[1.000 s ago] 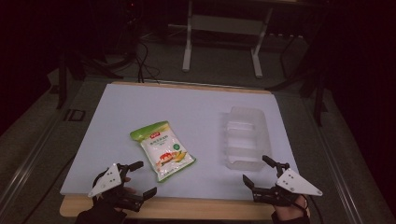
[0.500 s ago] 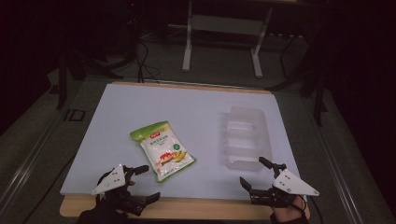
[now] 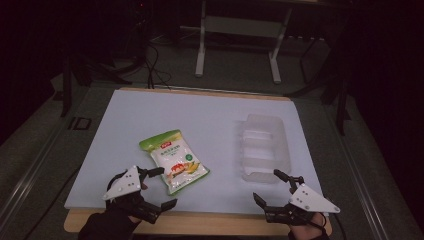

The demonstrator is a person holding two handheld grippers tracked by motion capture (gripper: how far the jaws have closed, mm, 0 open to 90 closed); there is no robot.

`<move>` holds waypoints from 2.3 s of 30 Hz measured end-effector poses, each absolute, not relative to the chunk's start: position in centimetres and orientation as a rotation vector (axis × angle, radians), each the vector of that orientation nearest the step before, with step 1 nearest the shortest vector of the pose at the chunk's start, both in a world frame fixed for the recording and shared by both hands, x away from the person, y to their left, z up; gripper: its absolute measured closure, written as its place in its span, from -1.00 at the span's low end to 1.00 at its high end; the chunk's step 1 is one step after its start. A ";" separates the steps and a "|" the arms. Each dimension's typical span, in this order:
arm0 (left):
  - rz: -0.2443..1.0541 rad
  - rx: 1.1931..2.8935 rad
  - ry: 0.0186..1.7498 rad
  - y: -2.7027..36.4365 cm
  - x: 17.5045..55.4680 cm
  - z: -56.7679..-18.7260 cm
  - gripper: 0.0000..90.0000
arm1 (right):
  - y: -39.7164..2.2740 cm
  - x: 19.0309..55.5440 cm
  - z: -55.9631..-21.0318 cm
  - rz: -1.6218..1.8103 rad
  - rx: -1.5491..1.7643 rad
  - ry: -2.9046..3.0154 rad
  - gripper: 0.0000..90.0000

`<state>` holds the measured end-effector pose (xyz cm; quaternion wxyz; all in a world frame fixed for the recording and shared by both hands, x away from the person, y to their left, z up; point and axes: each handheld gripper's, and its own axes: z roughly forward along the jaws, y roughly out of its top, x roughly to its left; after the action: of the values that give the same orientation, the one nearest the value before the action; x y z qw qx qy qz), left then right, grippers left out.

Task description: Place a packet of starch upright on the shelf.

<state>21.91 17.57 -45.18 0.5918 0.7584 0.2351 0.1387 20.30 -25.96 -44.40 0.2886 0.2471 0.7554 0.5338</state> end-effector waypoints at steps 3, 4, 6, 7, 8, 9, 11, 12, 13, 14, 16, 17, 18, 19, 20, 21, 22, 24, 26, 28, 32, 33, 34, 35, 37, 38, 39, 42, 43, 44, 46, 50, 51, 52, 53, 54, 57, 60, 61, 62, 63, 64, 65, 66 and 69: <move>0.377 1.779 0.583 18.4 23.2 -44.4 -0.96 | -25.9 20.2 -44.2 1.409 0.663 2.003 -0.78; 0.389 1.775 0.600 18.7 23.7 -44.3 -0.96 | -26.0 20.3 -44.0 1.426 0.677 1.991 -0.78; 0.392 1.768 0.627 19.4 24.7 -44.0 -0.95 | -26.0 20.3 -43.8 1.454 0.701 1.963 -0.78; 0.405 1.766 0.641 19.7 25.1 -43.9 -0.95 | -26.0 20.2 -43.7 1.467 0.720 1.954 -0.78; 0.413 1.768 0.648 19.8 25.5 -43.8 -0.95 | -26.0 20.2 -43.6 1.479 0.714 1.973 -0.78; 0.415 1.769 0.663 20.2 26.1 -43.7 -0.95 | -26.0 20.1 -43.5 1.476 0.710 1.970 -0.78; 0.419 1.761 0.682 20.6 26.9 -43.6 -0.93 | -25.8 20.0 -43.5 1.481 0.690 1.976 -0.79; 0.413 1.757 0.699 20.9 27.4 -43.5 -0.91 | -25.7 19.9 -43.5 1.480 0.692 1.979 -0.79; 0.415 1.754 0.717 21.1 27.9 -43.6 -0.91 | -25.6 19.9 -43.4 1.477 0.685 1.976 -0.79; 0.409 1.765 0.729 21.4 28.6 -43.6 -0.91 | -25.5 19.8 -43.4 1.479 0.677 1.984 -0.79; 0.419 1.775 0.756 21.7 29.4 -43.7 -0.91 | -25.4 19.7 -43.3 1.482 0.676 1.976 -0.79; 0.406 1.769 0.782 22.0 30.0 -43.8 -0.91 | -25.4 19.6 -43.3 1.482 0.673 1.981 -0.79; 0.406 1.768 0.798 22.1 30.4 -43.9 -0.91 | -25.4 19.6 -43.2 1.481 0.672 1.972 -0.79; 0.388 1.765 0.832 22.3 31.0 -44.0 -0.91 | -25.5 19.5 -43.2 1.480 0.666 1.964 -0.79; 0.373 1.768 0.878 22.5 31.6 -44.2 -0.91 | -25.5 19.4 -43.2 1.476 0.661 1.961 -0.79; 0.364 1.773 0.897 22.6 32.0 -44.4 -0.91 | -25.5 19.4 -43.2 1.475 0.660 1.953 -0.79; 0.354 1.789 0.927 22.6 32.5 -44.6 -0.91 | -25.5 19.4 -43.1 1.473 0.660 1.948 -0.79; 0.345 1.810 0.971 22.7 33.4 -45.2 -0.91 | -25.5 19.3 -43.1 1.473 0.663 1.946 -0.79; 0.342 1.816 1.009 22.8 34.3 -46.1 -0.91 | -25.5 19.3 -43.1 1.469 0.663 1.949 -0.79; 0.349 1.809 1.040 23.1 34.9 -46.7 -0.91 | -25.5 19.3 -43.1 1.467 0.661 1.947 -0.79; 0.336 1.781 1.094 24.1 36.0 -48.2 -0.86 | -25.4 19.4 -43.3 1.462 0.661 1.960 -0.79; 0.322 1.778 1.112 24.4 36.3 -48.5 -0.86 | -25.4 19.4 -43.3 1.461 0.661 1.961 -0.79; 0.315 1.778 1.128 24.6 36.6 -48.9 -0.86 | -25.4 19.4 -43.4 1.462 0.660 1.963 -0.79; 0.287 1.774 1.137 24.9 37.0 -49.3 -0.86 | -25.3 19.4 -43.4 1.460 0.659 1.971 -0.79; 0.265 1.780 1.168 25.1 37.4 -50.1 -0.85 | -25.2 19.4 -43.5 1.460 0.655 1.973 -0.79; 0.256 1.782 1.178 25.2 37.6 -50.5 -0.84 | -25.2 19.4 -43.5 1.457 0.650 1.968 -0.79; 0.250 1.785 1.191 25.3 37.7 -50.9 -0.81 | -25.2 19.3 -43.5 1.456 0.645 1.965 -0.79; 0.221 1.781 1.225 25.5 38.2 -51.9 -0.79 | -25.2 19.4 -43.6 1.455 0.642 1.970 -0.79; 0.215 1.782 1.239 25.6 38.4 -52.3 -0.79 | -25.1 19.4 -43.6 1.454 0.643 1.976 -0.79; 0.196 1.778 1.245 25.7 38.5 -52.5 -0.79 | -25.1 19.5 -43.7 1.455 0.644 1.981 -0.79; 0.167 1.767 1.256 25.9 38.8 -52.9 -0.76 | -25.0 19.5 -43.8 1.449 0.641 1.990 -0.79; 0.056 1.773 1.262 25.7 39.4 -53.8 -0.66 | -25.0 19.5 -43.9 1.449 0.640 1.991 -0.79; 0.041 1.783 1.262 25.5 39.4 -53.9 -0.66 | -25.0 19.5 -43.9 1.449 0.640 1.993 -0.79; 0.028 1.786 1.254 25.3 39.4 -54.0 -0.65 | -25.0 19.5 -43.9 1.450 0.642 1.995 -0.79; 0.004 1.794 1.241 25.1 39.4 -54.2 -0.56 | -25.0 19.6 -43.9 1.449 0.640 1.995 -0.79; 0.014 1.805 1.230 24.8 39.3 -54.1 -0.53 | -25.0 19.6 -43.9 1.448 0.641 1.998 -0.79; -0.010 1.822 1.199 24.0 39.1 -54.1 -0.35 | -24.9 19.6 -44.0 1.448 0.643 2.005 -0.79; 0.018 1.859 1.193 23.2 38.9 -53.9 -0.23 | -24.9 19.7 -44.0 1.449 0.645 2.009 -0.79; 0.017 1.870 1.192 23.1 38.8 -53.9 -0.18 | -24.9 19.7 -44.0 1.450 0.647 2.009 -0.79; 0.019 1.889 1.191 22.9 38.7 -53.9 -0.10 | -24.9 19.7 -44.0 1.449 0.646 2.010 -0.79; 0.028 1.904 1.194 22.6 38.5 -53.8 -0.02 | -24.8 19.7 -44.1 1.449 0.647 2.012 -0.79; 0.042 1.918 1.192 22.4 38.4 -53.7 0.03 | -24.8 19.7 -44.1 1.450 0.648 2.012 -0.79; 0.054 1.930 1.191 22.2 38.3 -53.7 0.08 | -24.8 19.7 -44.1 1.450 0.647 2.013 -0.79; 0.075 1.954 1.186 21.9 38.2 -53.6 0.16 | -24.8 19.7 -44.1 1.449 0.647 2.014 -0.79; 0.114 2.015 1.163 21.1 37.9 -53.3 0.41 | -24.7 19.8 -44.1 1.449 0.649 2.018 -0.79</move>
<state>37.94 21.05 -53.35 0.3949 0.7947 0.4588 0.0449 19.78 -24.74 -44.13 0.2832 0.2425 0.7537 0.5413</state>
